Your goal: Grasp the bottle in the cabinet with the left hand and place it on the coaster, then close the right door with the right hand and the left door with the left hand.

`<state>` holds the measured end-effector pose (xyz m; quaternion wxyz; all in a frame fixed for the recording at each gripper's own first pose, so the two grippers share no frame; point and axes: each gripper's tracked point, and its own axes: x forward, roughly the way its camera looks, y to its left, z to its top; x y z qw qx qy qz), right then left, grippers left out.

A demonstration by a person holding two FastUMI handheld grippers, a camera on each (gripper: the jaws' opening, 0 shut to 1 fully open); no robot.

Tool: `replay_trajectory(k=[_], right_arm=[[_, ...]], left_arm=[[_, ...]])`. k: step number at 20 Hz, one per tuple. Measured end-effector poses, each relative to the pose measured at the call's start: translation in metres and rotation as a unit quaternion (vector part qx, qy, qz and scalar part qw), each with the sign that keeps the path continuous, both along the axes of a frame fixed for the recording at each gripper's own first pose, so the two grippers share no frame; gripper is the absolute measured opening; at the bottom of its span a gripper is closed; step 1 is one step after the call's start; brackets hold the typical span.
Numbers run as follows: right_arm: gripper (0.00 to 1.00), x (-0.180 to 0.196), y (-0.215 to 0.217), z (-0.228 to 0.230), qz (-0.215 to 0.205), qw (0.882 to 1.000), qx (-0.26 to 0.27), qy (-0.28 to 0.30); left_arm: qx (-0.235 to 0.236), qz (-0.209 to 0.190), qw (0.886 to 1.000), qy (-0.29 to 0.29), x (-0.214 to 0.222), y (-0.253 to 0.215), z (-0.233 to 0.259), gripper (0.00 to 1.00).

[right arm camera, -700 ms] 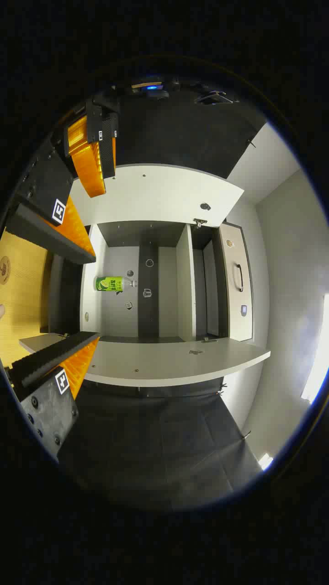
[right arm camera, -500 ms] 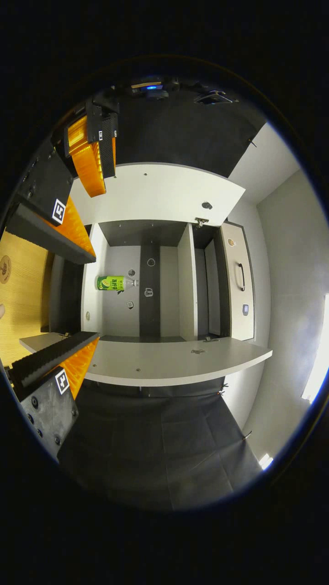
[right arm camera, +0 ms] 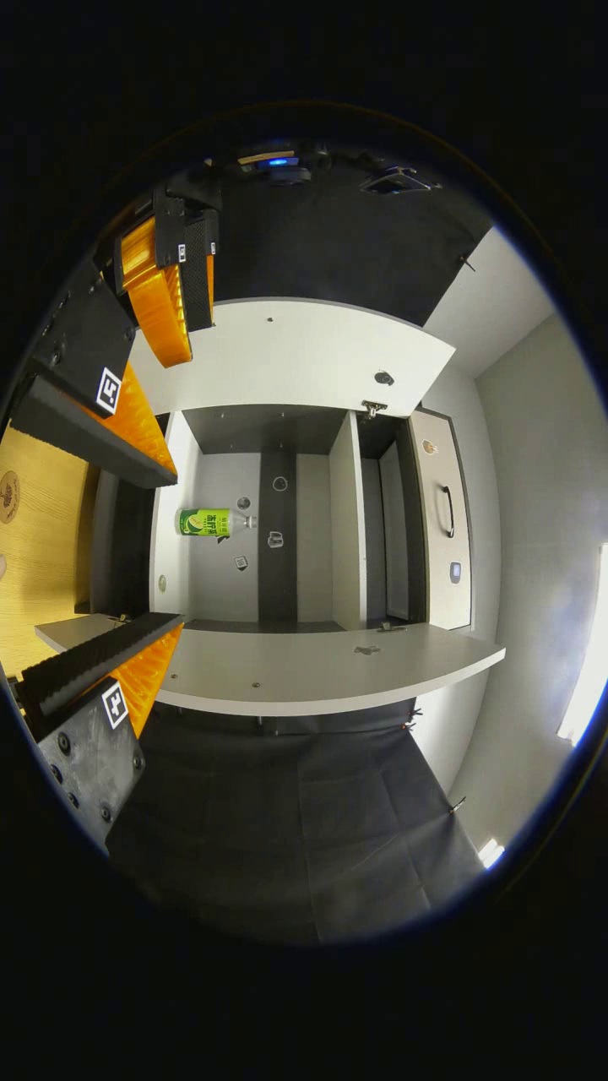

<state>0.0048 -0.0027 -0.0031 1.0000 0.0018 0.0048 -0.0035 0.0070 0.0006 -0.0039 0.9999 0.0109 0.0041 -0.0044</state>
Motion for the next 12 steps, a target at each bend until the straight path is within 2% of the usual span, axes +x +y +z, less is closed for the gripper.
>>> replay_trajectory(k=[12], right_arm=[[0.98, -0.003, 0.014, 0.006, -0.002, 1.0, 0.001, 0.005]], left_arm=[[0.01, 0.009, 1.0, -0.004, -0.012, 0.027, 0.007, 0.98]])
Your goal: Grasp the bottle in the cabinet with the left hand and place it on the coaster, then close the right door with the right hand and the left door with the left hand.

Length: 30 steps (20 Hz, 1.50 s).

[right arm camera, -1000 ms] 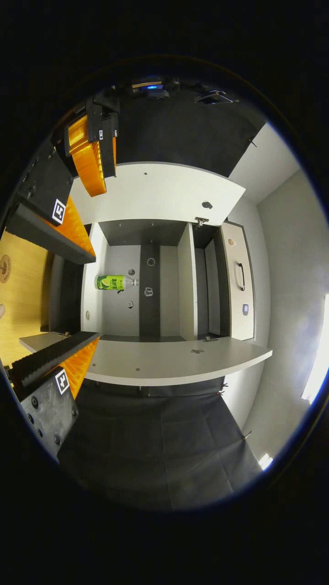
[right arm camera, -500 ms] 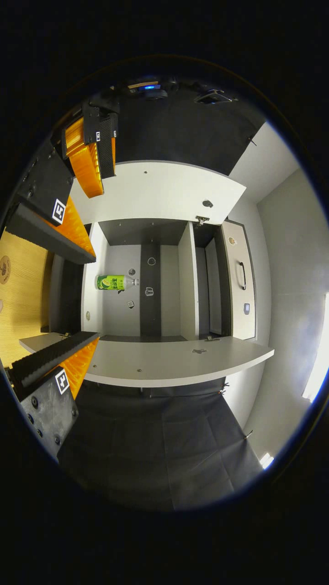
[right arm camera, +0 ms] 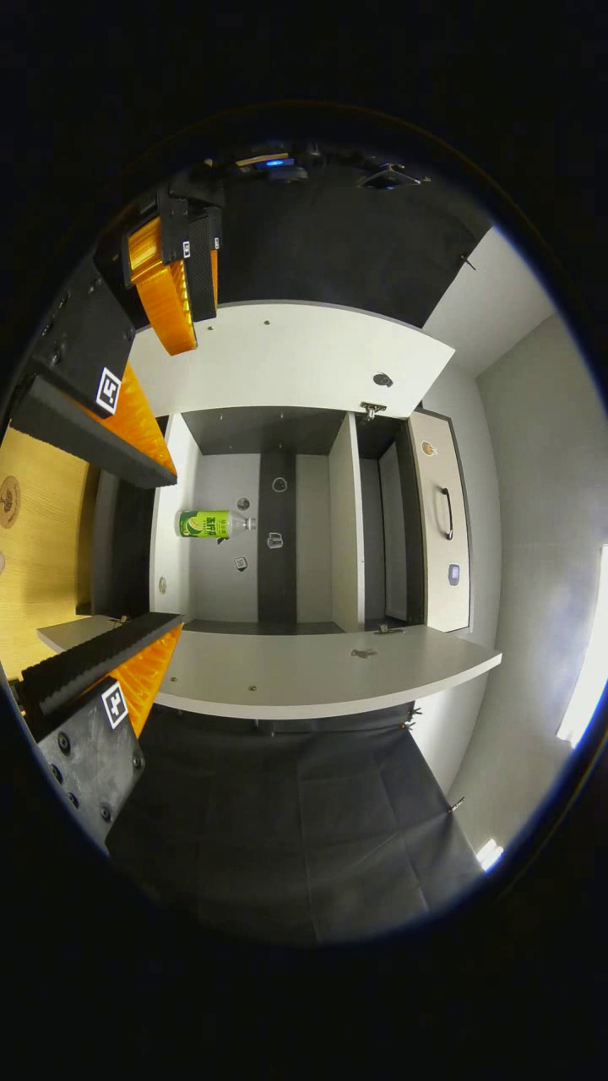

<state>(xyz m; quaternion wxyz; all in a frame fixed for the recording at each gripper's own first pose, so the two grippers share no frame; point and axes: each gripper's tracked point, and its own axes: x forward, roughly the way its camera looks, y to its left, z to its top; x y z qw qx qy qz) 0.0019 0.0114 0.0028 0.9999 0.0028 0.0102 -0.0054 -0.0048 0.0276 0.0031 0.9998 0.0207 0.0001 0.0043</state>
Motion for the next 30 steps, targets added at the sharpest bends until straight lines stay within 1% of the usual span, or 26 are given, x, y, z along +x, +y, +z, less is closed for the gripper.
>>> replay_trajectory(k=[6, 8, 11, 15, 17, 21, 25, 27, 30], right_arm=[[0.98, -0.004, 0.008, -0.001, -0.002, 1.0, -0.019, 0.001], [0.96, -0.002, 0.011, 0.0, 0.006, 1.0, -0.02, -0.001], [0.97, 0.014, 0.014, 0.007, 0.023, 0.999, -0.018, -0.018], [0.97, 0.049, 0.008, 0.001, 0.041, 0.997, -0.054, -0.035], [0.98, 0.07, 0.001, -0.005, 0.046, 0.995, -0.076, -0.038], [0.98, 0.104, 0.0, -0.018, 0.074, 0.994, -0.066, -0.037], [0.98, 0.126, -0.007, -0.031, 0.091, 0.993, -0.074, -0.029], [0.98, 0.134, -0.012, -0.035, 0.094, 0.993, -0.071, -0.025], [0.98, 0.146, -0.021, -0.045, 0.09, 0.992, -0.084, -0.018]], left_arm=[[0.003, -0.007, 1.0, 0.006, 0.006, 0.01, -0.002, 0.98], [-0.005, -0.008, 1.0, 0.013, 0.016, 0.013, -0.006, 0.97], [-0.018, -0.012, 1.0, 0.016, 0.043, 0.015, -0.01, 0.98], [-0.026, -0.022, 0.999, 0.024, 0.104, 0.013, -0.022, 0.97], [-0.021, -0.02, 0.999, 0.027, 0.141, 0.012, -0.03, 0.97], [0.004, -0.007, 1.0, 0.028, 0.207, 0.017, -0.04, 0.98], [0.011, -0.005, 1.0, 0.025, 0.265, 0.023, -0.05, 0.98], [0.02, -0.002, 1.0, 0.023, 0.29, 0.029, -0.053, 0.97], [0.033, -0.004, 0.999, 0.016, 0.327, 0.036, -0.057, 0.97]])
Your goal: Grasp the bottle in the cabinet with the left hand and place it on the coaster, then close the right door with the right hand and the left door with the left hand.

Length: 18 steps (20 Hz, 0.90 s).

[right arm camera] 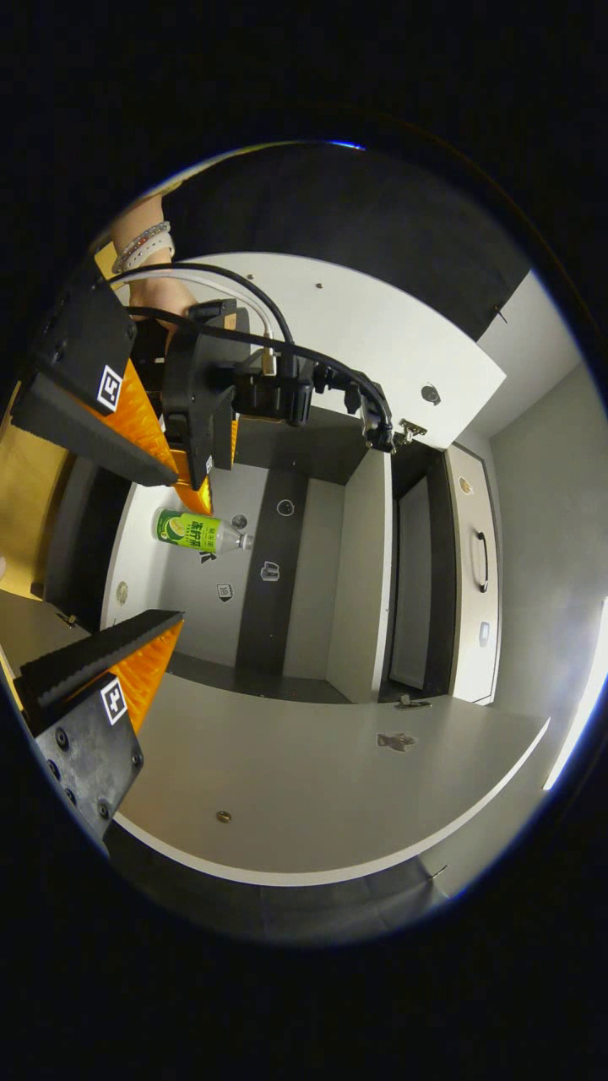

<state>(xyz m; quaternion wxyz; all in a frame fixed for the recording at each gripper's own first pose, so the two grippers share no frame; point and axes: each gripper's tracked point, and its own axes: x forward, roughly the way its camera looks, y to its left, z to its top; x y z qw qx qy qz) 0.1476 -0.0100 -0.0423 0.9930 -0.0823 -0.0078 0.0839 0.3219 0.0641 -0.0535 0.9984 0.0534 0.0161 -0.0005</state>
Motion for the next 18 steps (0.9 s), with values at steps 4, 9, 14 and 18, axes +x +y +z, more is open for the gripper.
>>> replay_trajectory(k=[4, 9, 14, 18], right_arm=[[0.98, 0.009, 0.001, -0.01, 0.004, 1.0, 0.007, 0.019], [0.98, 0.02, 0.01, -0.025, 0.021, 0.999, 0.0, 0.037], [0.98, 0.033, 0.007, -0.041, 0.024, 0.998, -0.004, 0.061], [0.98, 0.038, 0.002, -0.045, 0.023, 0.998, -0.002, 0.066]], left_arm=[[0.022, -0.001, 1.0, 0.003, 0.043, 0.008, -0.012, 0.97], [0.036, 0.005, 0.999, 0.01, 0.088, 0.018, -0.031, 0.97], [0.029, 0.009, 0.999, 0.022, 0.117, 0.027, -0.049, 0.97], [0.011, 0.011, 1.0, 0.026, 0.134, 0.027, -0.058, 0.97]])
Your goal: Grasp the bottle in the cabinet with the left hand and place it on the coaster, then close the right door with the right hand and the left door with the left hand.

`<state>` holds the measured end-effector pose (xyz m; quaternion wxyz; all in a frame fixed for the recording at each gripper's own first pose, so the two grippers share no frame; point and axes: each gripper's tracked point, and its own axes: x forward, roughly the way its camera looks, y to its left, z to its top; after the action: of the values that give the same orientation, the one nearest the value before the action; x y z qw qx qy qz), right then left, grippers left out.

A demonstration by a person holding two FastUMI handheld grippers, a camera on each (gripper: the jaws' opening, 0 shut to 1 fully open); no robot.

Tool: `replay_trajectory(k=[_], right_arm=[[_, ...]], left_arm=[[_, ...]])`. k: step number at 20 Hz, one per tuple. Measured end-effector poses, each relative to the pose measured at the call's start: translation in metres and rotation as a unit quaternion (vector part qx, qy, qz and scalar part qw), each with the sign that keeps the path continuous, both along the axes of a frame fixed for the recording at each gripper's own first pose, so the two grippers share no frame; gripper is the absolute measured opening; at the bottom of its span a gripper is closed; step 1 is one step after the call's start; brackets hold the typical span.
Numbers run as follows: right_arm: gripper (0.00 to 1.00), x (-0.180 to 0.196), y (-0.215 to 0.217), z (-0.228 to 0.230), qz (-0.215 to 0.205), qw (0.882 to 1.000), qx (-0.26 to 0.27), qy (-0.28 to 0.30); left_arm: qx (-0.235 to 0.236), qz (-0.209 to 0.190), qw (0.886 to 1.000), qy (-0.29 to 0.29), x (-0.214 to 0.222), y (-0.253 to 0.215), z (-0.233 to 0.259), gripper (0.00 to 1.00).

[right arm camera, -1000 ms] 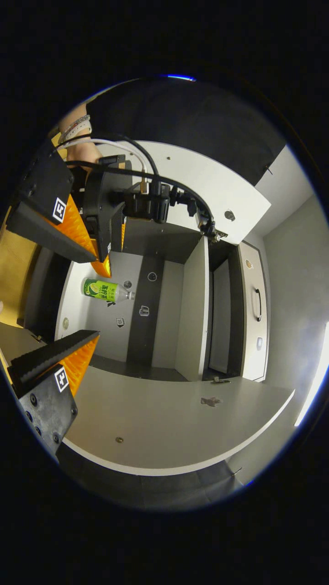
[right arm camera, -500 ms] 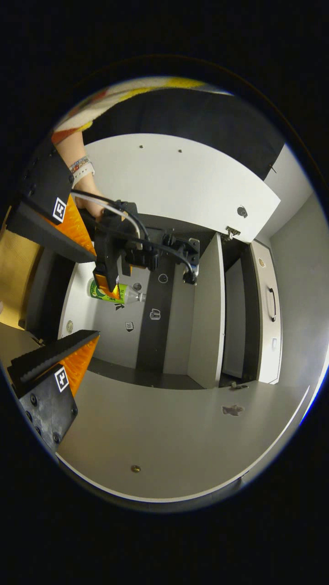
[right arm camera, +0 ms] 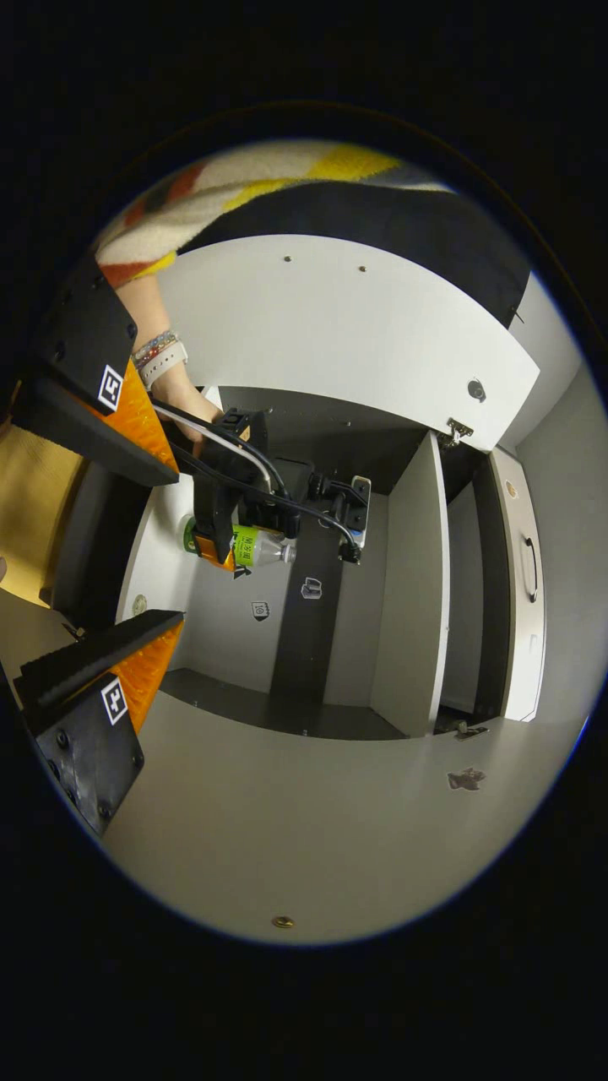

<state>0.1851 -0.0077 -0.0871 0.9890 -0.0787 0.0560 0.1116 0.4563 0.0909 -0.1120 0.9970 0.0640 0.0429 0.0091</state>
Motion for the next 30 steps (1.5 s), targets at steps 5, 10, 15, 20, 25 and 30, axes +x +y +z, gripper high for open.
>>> replay_trajectory(k=[5, 10, 15, 20, 25, 30], right_arm=[[0.98, 0.001, -0.003, -0.001, 0.006, 1.0, 0.002, 0.001], [0.98, -0.001, -0.005, 0.004, 0.001, 1.0, 0.019, -0.003], [0.98, -0.014, -0.005, 0.012, -0.007, 0.999, 0.03, -0.008], [0.98, -0.032, -0.015, 0.019, -0.043, 0.999, 0.015, -0.016], [0.98, -0.06, -0.026, 0.027, -0.083, 0.996, 0.008, -0.02], [0.98, -0.1, -0.03, 0.031, -0.121, 0.992, -0.016, -0.023]], left_arm=[[-0.013, -0.004, 1.0, -0.012, 0.002, -0.005, 0.003, 0.79], [-0.012, 0.0, 0.999, -0.035, -0.014, -0.007, 0.021, 0.78], [0.006, 0.0, 0.999, -0.049, -0.05, -0.012, 0.041, 0.78], [0.018, -0.019, 0.999, -0.048, -0.11, -0.028, 0.05, 0.78], [0.003, -0.026, 0.999, -0.043, -0.185, -0.043, 0.041, 0.79], [-0.016, -0.049, 0.998, -0.042, -0.269, -0.065, 0.02, 0.78]])
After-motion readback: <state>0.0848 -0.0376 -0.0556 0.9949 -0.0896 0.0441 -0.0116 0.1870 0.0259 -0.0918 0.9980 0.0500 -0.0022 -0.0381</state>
